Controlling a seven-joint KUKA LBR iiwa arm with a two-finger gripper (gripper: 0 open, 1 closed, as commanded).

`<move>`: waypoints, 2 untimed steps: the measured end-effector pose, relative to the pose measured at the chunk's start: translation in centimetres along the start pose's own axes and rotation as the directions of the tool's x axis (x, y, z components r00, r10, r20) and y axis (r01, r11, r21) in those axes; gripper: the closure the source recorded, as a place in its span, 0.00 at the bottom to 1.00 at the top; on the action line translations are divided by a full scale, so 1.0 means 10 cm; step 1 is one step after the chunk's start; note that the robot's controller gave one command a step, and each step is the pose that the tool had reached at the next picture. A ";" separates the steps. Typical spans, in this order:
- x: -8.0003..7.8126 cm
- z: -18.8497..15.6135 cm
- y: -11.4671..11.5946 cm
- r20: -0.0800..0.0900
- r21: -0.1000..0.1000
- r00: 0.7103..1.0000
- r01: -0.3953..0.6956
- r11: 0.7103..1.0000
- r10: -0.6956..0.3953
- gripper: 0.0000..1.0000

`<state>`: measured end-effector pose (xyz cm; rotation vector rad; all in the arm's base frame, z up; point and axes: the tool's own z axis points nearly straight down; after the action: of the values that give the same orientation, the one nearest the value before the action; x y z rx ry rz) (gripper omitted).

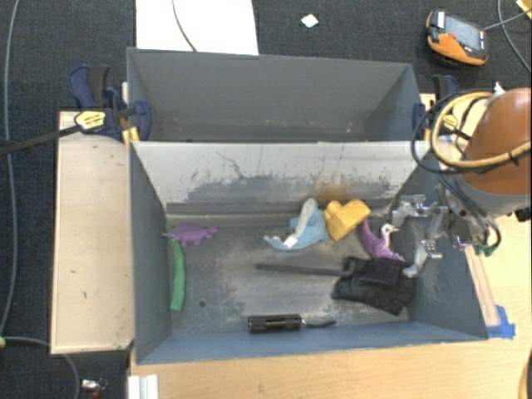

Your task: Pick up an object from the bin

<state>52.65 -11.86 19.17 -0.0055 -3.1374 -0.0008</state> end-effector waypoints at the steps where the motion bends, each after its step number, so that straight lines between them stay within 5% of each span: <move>1: -0.02 -0.04 0.01 0.008 0.001 1.000 0.006 1.000 -0.006 0.00; 2: 0.16 0.75 0.06 0.010 -0.002 0.963 -0.269 0.963 0.269 0.00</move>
Offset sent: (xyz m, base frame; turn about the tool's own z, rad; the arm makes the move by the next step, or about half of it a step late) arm -0.0276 0.0096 -0.1217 0.4296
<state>51.04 -11.25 11.71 -0.4319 -3.1174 -0.0007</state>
